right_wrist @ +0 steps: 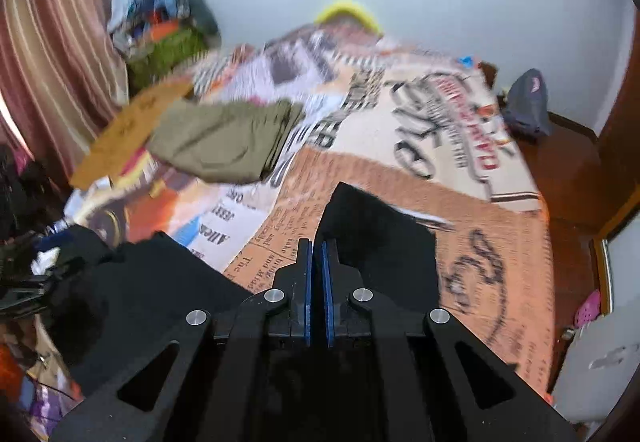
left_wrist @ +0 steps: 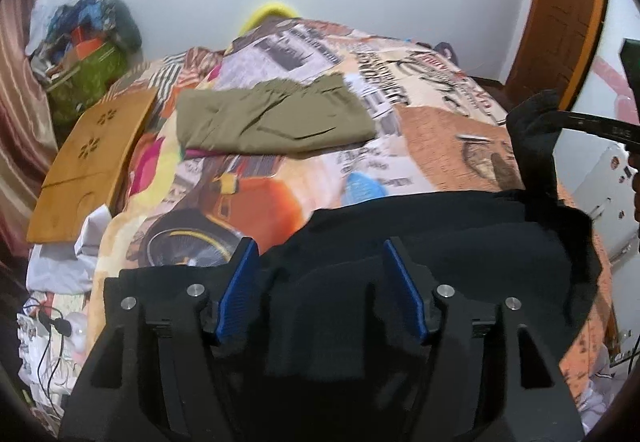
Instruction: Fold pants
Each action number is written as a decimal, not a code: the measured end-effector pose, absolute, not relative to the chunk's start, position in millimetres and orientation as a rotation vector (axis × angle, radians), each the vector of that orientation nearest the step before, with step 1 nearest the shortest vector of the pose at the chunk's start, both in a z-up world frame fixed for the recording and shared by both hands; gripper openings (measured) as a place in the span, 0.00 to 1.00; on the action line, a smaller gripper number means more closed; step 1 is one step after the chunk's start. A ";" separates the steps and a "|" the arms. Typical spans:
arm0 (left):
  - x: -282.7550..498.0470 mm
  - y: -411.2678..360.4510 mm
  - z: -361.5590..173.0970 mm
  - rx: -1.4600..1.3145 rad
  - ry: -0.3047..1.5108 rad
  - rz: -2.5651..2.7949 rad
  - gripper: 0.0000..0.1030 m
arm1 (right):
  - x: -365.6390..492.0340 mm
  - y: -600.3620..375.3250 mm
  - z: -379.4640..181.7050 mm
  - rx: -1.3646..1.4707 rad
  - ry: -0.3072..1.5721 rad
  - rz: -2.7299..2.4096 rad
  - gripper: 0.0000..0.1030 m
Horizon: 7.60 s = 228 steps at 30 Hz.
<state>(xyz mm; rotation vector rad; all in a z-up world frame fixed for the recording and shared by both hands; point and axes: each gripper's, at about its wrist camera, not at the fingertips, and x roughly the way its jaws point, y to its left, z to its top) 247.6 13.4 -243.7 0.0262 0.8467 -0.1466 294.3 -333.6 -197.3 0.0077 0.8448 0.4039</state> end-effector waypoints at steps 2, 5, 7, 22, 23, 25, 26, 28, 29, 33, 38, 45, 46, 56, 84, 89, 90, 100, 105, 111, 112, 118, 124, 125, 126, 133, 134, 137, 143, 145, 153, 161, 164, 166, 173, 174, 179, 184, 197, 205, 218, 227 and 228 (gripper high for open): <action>244.8 4.3 -238.5 0.034 0.845 -0.159 0.65 | 281.8 -350.4 -189.1 0.033 0.817 0.384 0.04; 240.5 -13.3 -231.5 0.055 0.846 -0.186 0.66 | 257.6 -380.1 -184.8 0.073 0.795 0.354 0.04; 236.7 -29.7 -227.3 0.075 0.847 -0.210 0.68 | 239.0 -399.4 -188.6 0.102 0.795 0.334 0.04; 224.1 -133.7 -244.2 0.174 0.940 -0.363 0.73 | 174.4 -480.8 -301.6 0.239 1.005 0.189 0.04; 221.8 -137.1 -245.6 0.174 0.947 -0.370 0.73 | 175.7 -482.0 -306.1 0.255 1.014 0.193 0.05; 213.0 -147.6 -251.2 0.169 0.973 -0.406 0.73 | 171.5 -485.9 -308.4 0.277 1.020 0.209 0.05; 210.7 -150.8 -253.1 0.168 0.980 -0.418 0.73 | 168.7 -486.8 -307.3 0.277 1.015 0.212 0.05; 202.2 -160.4 -258.0 0.173 0.996 -0.445 0.73 | 165.2 -486.5 -304.5 0.269 0.998 0.216 0.05; 197.5 -165.7 -259.3 0.181 0.999 -0.454 0.73 | 165.0 -485.5 -303.2 0.265 0.997 0.216 0.06; 182.9 -180.7 -263.1 0.198 0.996 -0.486 0.73 | 153.5 -480.8 -302.7 0.232 0.989 0.208 0.19; 177.6 -203.0 -272.5 0.234 1.010 -0.529 0.62 | 141.3 -465.5 -293.5 0.116 0.923 0.191 0.40; 177.9 -228.6 -291.2 0.323 1.032 -0.543 0.58 | 150.0 -437.4 -294.2 0.037 0.918 0.245 0.41; 178.4 -229.5 -291.2 0.328 1.028 -0.545 0.57 | 150.9 -432.8 -294.9 0.034 0.918 0.260 0.41; 201.1 -215.1 -286.7 0.296 1.049 -0.537 0.09 | 163.6 -381.5 -304.4 -0.169 0.861 0.309 0.57; 194.4 -193.8 -248.6 0.093 1.059 -0.659 0.04 | 164.5 -372.9 -296.4 -0.108 0.848 0.337 0.12; 184.9 -198.8 -258.9 0.119 1.076 -0.678 0.05 | 149.6 -378.6 -291.4 -0.157 0.840 0.333 0.11; 182.9 -200.8 -263.2 0.126 1.085 -0.681 0.05 | 147.9 -379.5 -292.5 -0.160 0.845 0.334 0.11; 171.3 -203.6 -272.8 0.154 1.101 -0.649 0.25 | 139.8 -392.6 -307.3 -0.129 0.923 0.300 0.38; 163.7 -192.7 -249.0 0.148 1.030 -0.634 0.34 | 128.4 -419.6 -303.2 -0.086 0.941 0.263 0.46; 184.6 -177.8 -229.8 0.154 0.968 -0.542 0.38 | 124.6 -456.8 -291.3 -0.028 0.932 0.197 0.46; 189.8 -176.0 -229.0 0.152 0.967 -0.531 0.38 | 126.3 -462.5 -288.4 -0.013 0.924 0.189 0.46; 233.0 -170.7 -234.1 0.164 0.975 -0.475 0.38 | 153.3 -481.1 -279.9 0.042 0.887 0.155 0.46; 278.2 -178.3 -256.7 0.206 1.012 -0.450 0.38 | 195.7 -485.1 -287.1 0.040 0.879 0.153 0.46; 284.7 -180.2 -260.7 0.211 1.019 -0.448 0.38 | 202.3 -485.7 -289.3 0.036 0.883 0.153 0.46; 291.0 -182.5 -264.7 0.218 1.027 -0.448 0.38 | 210.6 -486.5 -292.9 0.031 0.889 0.151 0.46; 325.2 -195.6 -282.3 0.254 1.039 -0.451 0.38 | 258.0 -498.1 -316.2 0.044 0.934 0.137 0.46; 328.4 -196.3 -285.2 0.257 1.044 -0.451 0.38 | 261.9 -498.9 -319.6 0.054 0.944 0.141 0.46; 332.6 -197.8 -296.7 0.268 1.071 -0.453 0.38 | 271.6 -499.4 -330.2 0.093 0.982 0.177 0.46; 323.2 -194.8 -305.6 0.278 1.067 -0.460 0.41 | 272.8 -493.3 -339.9 0.145 1.028 0.272 0.46; 321.8 -192.4 -305.7 0.263 1.070 -0.461 0.43 | 271.0 -487.7 -343.8 0.130 1.051 0.300 0.46; 308.3 -186.0 -305.9 0.265 1.064 -0.458 0.49 | 255.3 -483.0 -332.2 0.154 1.043 0.320 0.46; 305.8 -186.3 -307.9 0.259 1.054 -0.441 0.50 | 241.4 -470.1 -332.3 0.129 1.057 0.349 0.46; 304.1 -187.0 -308.5 0.265 1.046 -0.436 0.50 | 245.3 -463.2 -341.8 0.131 1.069 0.354 0.46; 303.4 -187.2 -308.7 0.268 1.042 -0.433 0.50 | 250.6 -461.7 -340.1 0.130 1.057 0.353 0.46; 302.2 -186.6 -309.4 0.259 1.041 -0.436 0.50 | 275.2 -453.2 -341.5 0.106 1.089 0.394 0.46; 302.2 -186.3 -309.5 0.257 1.040 -0.436 0.50 | 277.1 -454.5 -345.0 0.129 1.094 0.403 0.43; 302.2 -185.5 -310.3 0.252 1.035 -0.440 0.50 | 275.1 -460.9 -353.1 0.182 1.101 0.384 0.21; 303.3 -185.4 -309.4 0.253 1.036 -0.443 0.50 | 262.1 -456.4 -340.2 0.119 1.029 0.346 0.11; 309.2 -177.3 -282.3 0.251 0.999 -0.424 0.50 | 266.8 -487.8 -295.4 -0.058 0.841 0.147 0.09; 327.4 -193.0 -291.6 0.317 1.046 -0.475 0.50 | 266.8 -484.4 -322.1 -0.098 0.882 0.117 0.09; 331.7 -202.3 -306.8 0.386 1.051 -0.479 0.07 | 264.1 -487.4 -285.2 -0.104 0.736 0.091 0.09; 335.9 -202.5 -297.6 0.379 0.982 -0.443 0.02 | 270.7 -486.7 -301.3 -0.106 0.773 0.077 0.09; 336.5 -202.8 -297.5 0.377 0.979 -0.442 0.02 | 271.8 -487.3 -303.3 -0.110 0.778 0.077 0.09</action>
